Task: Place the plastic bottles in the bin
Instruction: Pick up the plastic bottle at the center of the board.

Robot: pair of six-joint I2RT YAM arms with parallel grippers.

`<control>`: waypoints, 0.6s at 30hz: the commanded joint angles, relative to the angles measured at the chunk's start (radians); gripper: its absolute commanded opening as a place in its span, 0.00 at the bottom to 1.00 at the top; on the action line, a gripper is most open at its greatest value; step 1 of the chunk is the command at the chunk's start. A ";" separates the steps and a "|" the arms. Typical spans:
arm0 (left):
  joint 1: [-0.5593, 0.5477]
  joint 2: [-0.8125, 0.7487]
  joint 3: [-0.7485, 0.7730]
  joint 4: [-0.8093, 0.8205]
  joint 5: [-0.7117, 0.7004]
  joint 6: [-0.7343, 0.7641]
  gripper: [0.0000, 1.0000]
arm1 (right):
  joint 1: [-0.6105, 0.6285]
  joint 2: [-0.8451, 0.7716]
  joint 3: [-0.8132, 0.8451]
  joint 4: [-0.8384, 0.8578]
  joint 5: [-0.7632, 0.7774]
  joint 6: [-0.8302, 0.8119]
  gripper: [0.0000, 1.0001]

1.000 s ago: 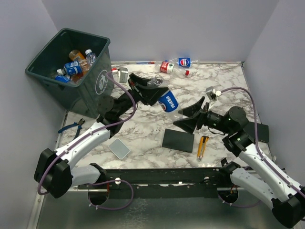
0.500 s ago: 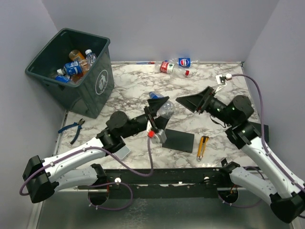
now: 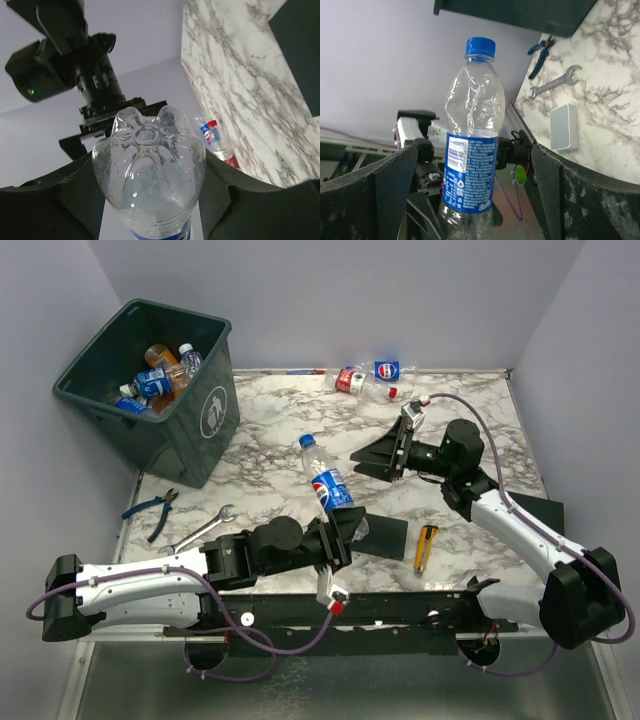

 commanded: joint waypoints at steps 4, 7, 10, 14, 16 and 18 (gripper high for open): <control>-0.090 0.014 0.028 -0.182 -0.102 0.123 0.00 | 0.006 0.116 0.062 0.145 -0.225 0.016 1.00; -0.091 0.024 0.046 -0.181 -0.108 0.135 0.00 | 0.024 0.151 0.078 0.143 -0.252 0.003 1.00; -0.094 0.031 0.061 -0.182 -0.107 0.139 0.00 | 0.054 0.171 0.089 0.121 -0.258 -0.028 1.00; -0.093 0.042 0.072 -0.181 -0.106 0.143 0.00 | 0.118 0.197 0.130 0.048 -0.251 -0.097 1.00; -0.093 0.045 0.073 -0.179 -0.104 0.146 0.00 | 0.146 0.212 0.152 0.011 -0.233 -0.132 1.00; -0.093 0.044 0.072 -0.176 -0.104 0.146 0.00 | 0.164 0.226 0.160 0.010 -0.223 -0.140 1.00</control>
